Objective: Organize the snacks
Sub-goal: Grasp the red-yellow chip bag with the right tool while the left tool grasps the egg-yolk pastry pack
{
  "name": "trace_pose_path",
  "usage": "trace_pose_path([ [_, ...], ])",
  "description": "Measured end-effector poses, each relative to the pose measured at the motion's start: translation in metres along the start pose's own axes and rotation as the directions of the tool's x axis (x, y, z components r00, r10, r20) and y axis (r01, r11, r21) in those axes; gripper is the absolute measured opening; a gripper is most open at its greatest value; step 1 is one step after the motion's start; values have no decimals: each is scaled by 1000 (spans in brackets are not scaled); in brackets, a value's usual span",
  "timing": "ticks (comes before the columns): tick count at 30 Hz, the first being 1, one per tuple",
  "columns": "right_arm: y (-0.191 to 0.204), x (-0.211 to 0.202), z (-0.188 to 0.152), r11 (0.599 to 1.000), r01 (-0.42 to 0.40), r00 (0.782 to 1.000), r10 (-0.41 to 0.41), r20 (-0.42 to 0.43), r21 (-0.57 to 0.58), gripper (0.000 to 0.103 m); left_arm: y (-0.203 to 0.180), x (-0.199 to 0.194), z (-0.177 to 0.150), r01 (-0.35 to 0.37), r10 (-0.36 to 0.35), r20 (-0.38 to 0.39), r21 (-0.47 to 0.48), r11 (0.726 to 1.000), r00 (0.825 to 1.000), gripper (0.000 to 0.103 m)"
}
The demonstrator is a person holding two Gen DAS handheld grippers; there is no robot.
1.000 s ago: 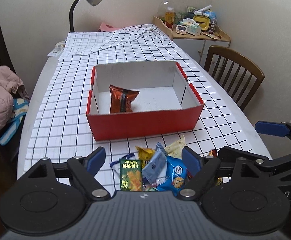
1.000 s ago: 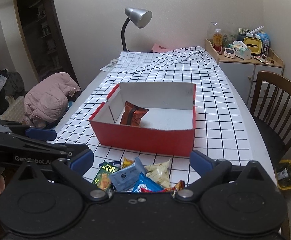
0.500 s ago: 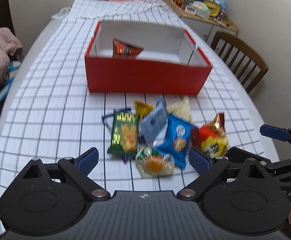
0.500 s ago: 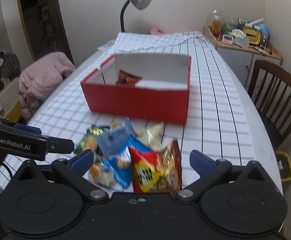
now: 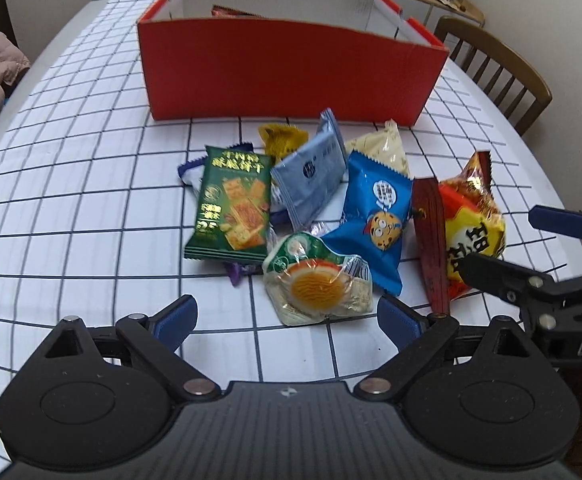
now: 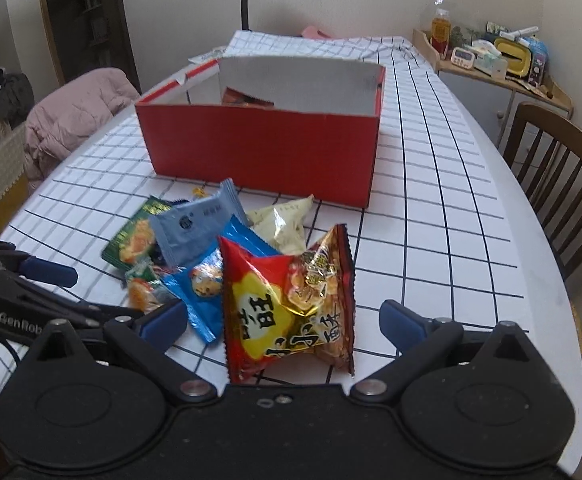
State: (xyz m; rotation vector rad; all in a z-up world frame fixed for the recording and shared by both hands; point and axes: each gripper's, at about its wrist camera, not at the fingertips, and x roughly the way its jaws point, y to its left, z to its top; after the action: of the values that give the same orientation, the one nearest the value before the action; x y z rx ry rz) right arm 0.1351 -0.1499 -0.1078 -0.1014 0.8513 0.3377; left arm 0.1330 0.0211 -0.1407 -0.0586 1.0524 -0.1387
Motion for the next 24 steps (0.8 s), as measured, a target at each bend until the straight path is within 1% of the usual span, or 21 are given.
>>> trace_pose_path([
  [3,-4,8,1,1000,-12,1000,13,-16,18,102,-5,7,-2,-14,13,11,28,1000,1000,97],
  [5,-6,14,1,1000,-13,1000,13,-26,21,102,-4,12,-2,-15,14,9,26,1000,1000,97],
  [13,-15,26,5,997,-49,998,52,-47,64,101,4,24,2,45,-45,4,-24,999,999,95],
  [15,-17,28,5,995,-63,996,67,-58,73,98,4,24,2,54,-54,4,-30,998,999,93],
  [17,-18,29,6,994,-74,995,78,-60,78,94,3,24,3,62,-62,5,-30,998,998,89],
  [18,-18,30,6,994,-81,994,86,-63,78,90,2,23,3,62,-62,2,-26,998,998,86],
  [20,-17,30,7,994,-84,994,89,-67,73,84,-1,23,4,65,-65,-10,-9,998,998,80],
  [22,-16,28,6,995,-81,994,85,-62,64,80,-4,21,4,84,-84,-21,4,996,996,65],
  [24,-16,27,6,995,-80,995,84,-61,65,74,-8,20,4,71,-71,-26,14,997,997,64],
])
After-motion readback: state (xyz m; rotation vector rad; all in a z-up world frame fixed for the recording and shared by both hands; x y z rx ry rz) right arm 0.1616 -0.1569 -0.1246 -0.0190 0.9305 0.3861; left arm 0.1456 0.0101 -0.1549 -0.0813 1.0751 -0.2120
